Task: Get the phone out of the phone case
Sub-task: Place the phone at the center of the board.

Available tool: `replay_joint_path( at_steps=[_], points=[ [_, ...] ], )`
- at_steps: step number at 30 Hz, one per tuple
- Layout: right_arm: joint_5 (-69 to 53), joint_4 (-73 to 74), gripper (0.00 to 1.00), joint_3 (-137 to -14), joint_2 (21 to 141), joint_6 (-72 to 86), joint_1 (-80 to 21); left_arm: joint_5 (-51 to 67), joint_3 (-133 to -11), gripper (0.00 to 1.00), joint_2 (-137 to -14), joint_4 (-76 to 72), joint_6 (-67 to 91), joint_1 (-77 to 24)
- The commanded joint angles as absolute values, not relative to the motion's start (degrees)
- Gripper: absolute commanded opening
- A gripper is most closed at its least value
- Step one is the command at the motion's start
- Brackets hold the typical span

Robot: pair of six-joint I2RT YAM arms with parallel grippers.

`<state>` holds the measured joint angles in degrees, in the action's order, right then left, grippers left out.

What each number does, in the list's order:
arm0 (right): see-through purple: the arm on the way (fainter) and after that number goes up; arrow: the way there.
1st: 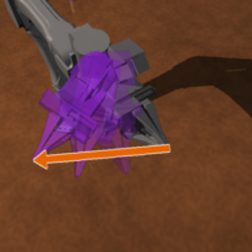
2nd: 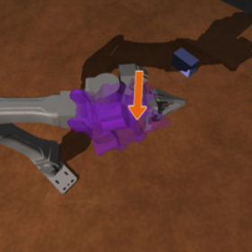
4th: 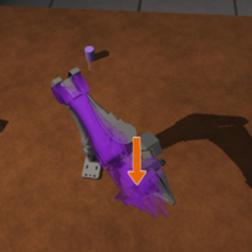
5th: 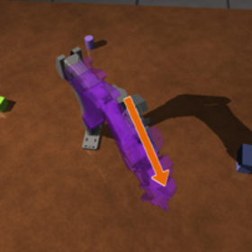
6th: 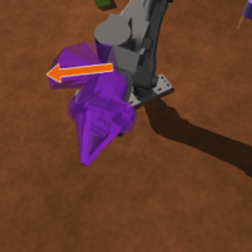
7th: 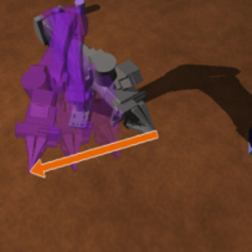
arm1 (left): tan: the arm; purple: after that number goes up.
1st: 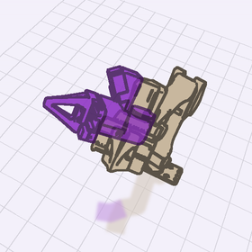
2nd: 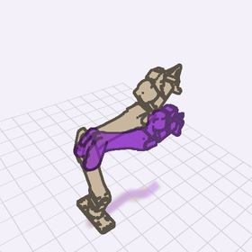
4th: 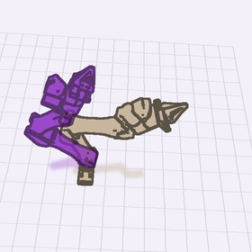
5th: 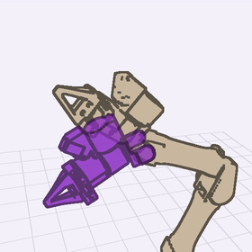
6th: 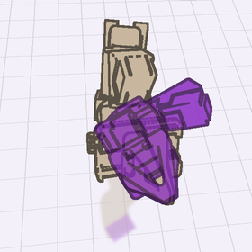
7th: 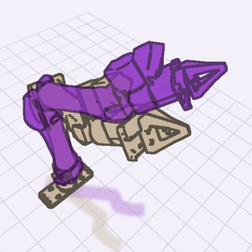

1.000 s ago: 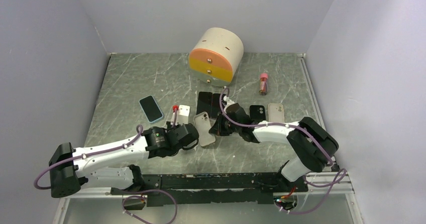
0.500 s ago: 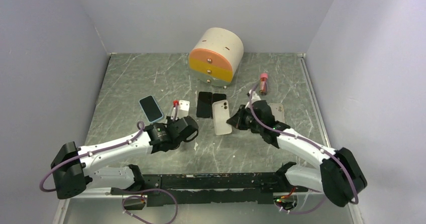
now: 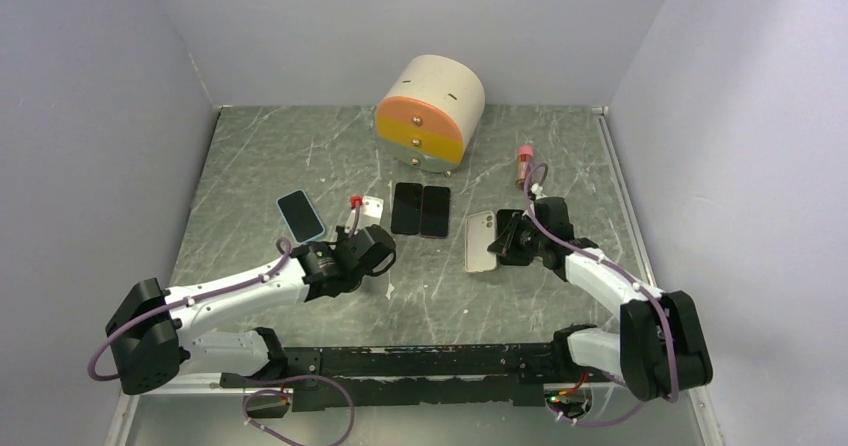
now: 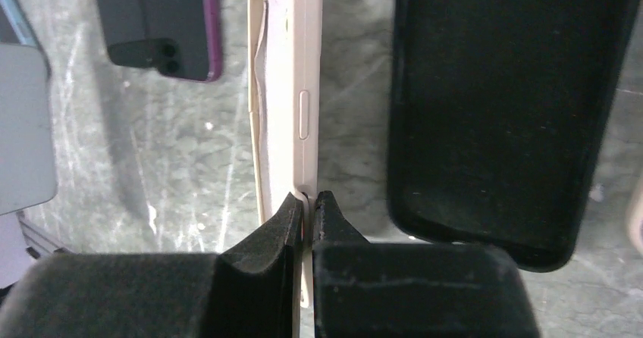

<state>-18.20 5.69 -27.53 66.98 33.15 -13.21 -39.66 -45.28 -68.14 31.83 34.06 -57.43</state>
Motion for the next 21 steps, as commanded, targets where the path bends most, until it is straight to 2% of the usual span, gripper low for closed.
replay_joint_path(
  at_steps=[1, 4, 8, 10, 21],
  points=[
    [-18.26, 5.08, 0.00, -28.68, 69.96, 29.95, -11.17, -40.81, -45.87, 0.03, -67.88, 27.91, 32.14, -56.93],
    [-17.91, 3.24, 0.00, -28.66, 71.72, 29.94, -9.98, -41.08, -46.18, 0.02, -68.32, 27.84, 31.59, -56.70],
    [-15.80, 1.96, 0.12, -29.44, 73.19, 29.72, -9.54, -41.69, -46.64, 0.02, -69.41, 27.18, 30.53, -56.40],
    [-14.57, 1.72, 0.14, -29.98, 73.83, 29.29, -9.51, -41.92, -46.80, 0.03, -70.23, 26.67, 29.84, -56.06],
    [-13.94, -6.76, 0.12, -27.87, 76.47, 34.44, -9.31, -40.72, -47.72, 0.03, -73.92, 23.51, 27.36, -54.30]
  ],
)
